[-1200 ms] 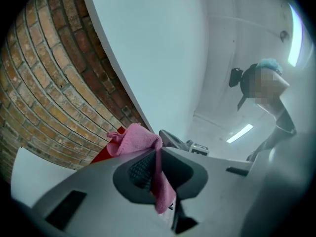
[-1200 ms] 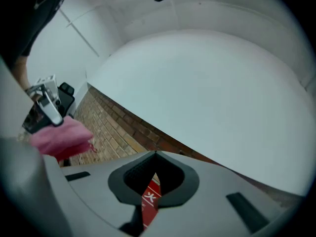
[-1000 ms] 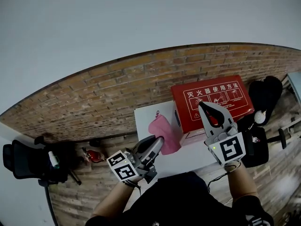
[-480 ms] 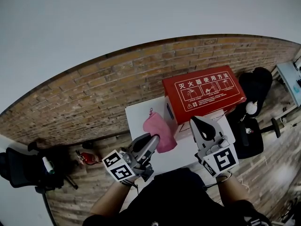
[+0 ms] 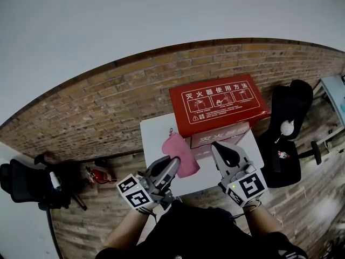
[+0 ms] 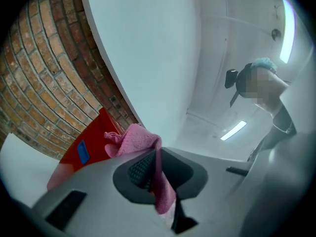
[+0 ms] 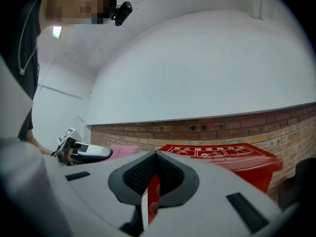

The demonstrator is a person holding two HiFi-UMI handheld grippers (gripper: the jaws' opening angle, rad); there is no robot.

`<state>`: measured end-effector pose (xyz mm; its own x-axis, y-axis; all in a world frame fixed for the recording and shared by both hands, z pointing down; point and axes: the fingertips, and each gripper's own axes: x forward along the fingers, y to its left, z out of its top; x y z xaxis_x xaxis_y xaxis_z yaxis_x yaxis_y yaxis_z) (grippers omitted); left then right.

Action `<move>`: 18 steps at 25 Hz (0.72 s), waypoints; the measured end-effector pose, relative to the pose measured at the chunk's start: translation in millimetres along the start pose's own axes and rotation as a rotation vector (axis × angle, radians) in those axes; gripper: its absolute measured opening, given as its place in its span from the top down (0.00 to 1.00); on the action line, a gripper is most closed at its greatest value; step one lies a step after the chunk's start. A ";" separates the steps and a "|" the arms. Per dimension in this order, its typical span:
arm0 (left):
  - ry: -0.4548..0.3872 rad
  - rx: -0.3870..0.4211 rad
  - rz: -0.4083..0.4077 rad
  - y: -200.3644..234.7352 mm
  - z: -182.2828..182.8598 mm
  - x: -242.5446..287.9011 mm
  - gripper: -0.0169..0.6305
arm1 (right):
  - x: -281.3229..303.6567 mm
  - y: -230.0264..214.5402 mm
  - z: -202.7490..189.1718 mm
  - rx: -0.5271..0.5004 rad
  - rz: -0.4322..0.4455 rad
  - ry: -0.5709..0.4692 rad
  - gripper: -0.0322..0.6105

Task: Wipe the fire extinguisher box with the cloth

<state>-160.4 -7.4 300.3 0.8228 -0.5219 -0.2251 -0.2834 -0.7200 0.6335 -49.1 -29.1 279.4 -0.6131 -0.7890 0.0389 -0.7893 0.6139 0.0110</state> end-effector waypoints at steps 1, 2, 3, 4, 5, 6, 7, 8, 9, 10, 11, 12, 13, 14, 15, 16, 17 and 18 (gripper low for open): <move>-0.002 -0.005 0.007 -4.0 -8.9 5.0 0.89 | -10.5 -5.5 -2.9 0.002 0.006 0.006 0.92; -0.004 -0.009 0.014 -7.6 -18.0 10.2 0.89 | -20.8 -11.7 -6.1 0.003 0.012 0.012 0.92; -0.006 -0.015 0.022 -10.8 -27.4 15.6 0.89 | -31.0 -18.5 -9.6 0.004 0.017 0.020 0.92; -0.008 -0.021 0.031 -13.8 -37.3 21.1 0.89 | -40.9 -25.5 -13.1 0.004 0.021 0.026 0.92; -0.009 -0.027 0.040 -17.2 -47.6 26.5 0.89 | -50.9 -32.3 -16.5 0.002 0.024 0.029 0.92; -0.008 -0.033 0.049 -21.0 -58.5 31.5 0.89 | -60.9 -38.6 -20.0 0.000 0.027 0.030 0.92; -0.006 -0.036 0.057 -25.1 -69.4 36.1 0.89 | -71.0 -44.3 -23.7 0.002 0.031 0.032 0.92; -0.005 -0.039 0.065 -29.5 -79.7 40.4 0.89 | -80.9 -49.4 -27.9 0.010 0.036 0.038 0.92; -0.005 -0.041 0.070 -34.0 -89.3 44.0 0.89 | -90.3 -54.0 -32.0 0.021 0.042 0.043 0.92; -0.006 -0.045 0.075 -38.2 -98.0 47.1 0.89 | -99.0 -58.1 -35.8 0.030 0.048 0.045 0.92; -0.009 -0.050 0.081 -41.9 -106.2 49.4 0.89 | -107.0 -61.7 -39.5 0.037 0.056 0.044 0.92; -0.013 -0.057 0.089 -44.5 -114.1 51.1 0.89 | -114.3 -64.7 -43.2 0.043 0.065 0.041 0.92; -0.016 -0.067 0.101 -45.9 -121.8 52.3 0.89 | -121.1 -67.4 -47.0 0.048 0.074 0.040 0.92; -0.016 -0.077 0.115 -46.4 -129.5 53.2 0.89 | -127.5 -69.6 -51.0 0.054 0.083 0.041 0.92; -0.015 -0.086 0.130 -46.1 -137.0 53.7 0.89 | -133.6 -71.5 -55.3 0.060 0.090 0.044 0.92; -0.012 -0.093 0.145 -45.3 -144.3 53.9 0.89 | -139.4 -72.9 -59.5 0.066 0.097 0.049 0.92; -0.008 -0.099 0.157 -44.0 -151.1 54.2 0.89 | -144.8 -74.2 -63.6 0.072 0.103 0.055 0.92; -0.003 -0.106 0.165 -42.2 -157.6 54.7 0.89 | -149.8 -75.6 -67.5 0.077 0.107 0.060 0.92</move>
<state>-25.7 66.5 378.0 0.7675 -0.6308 -0.1139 -0.3612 -0.5724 0.7361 104.6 44.3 340.1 -0.6928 -0.7147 0.0959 -0.7210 0.6891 -0.0730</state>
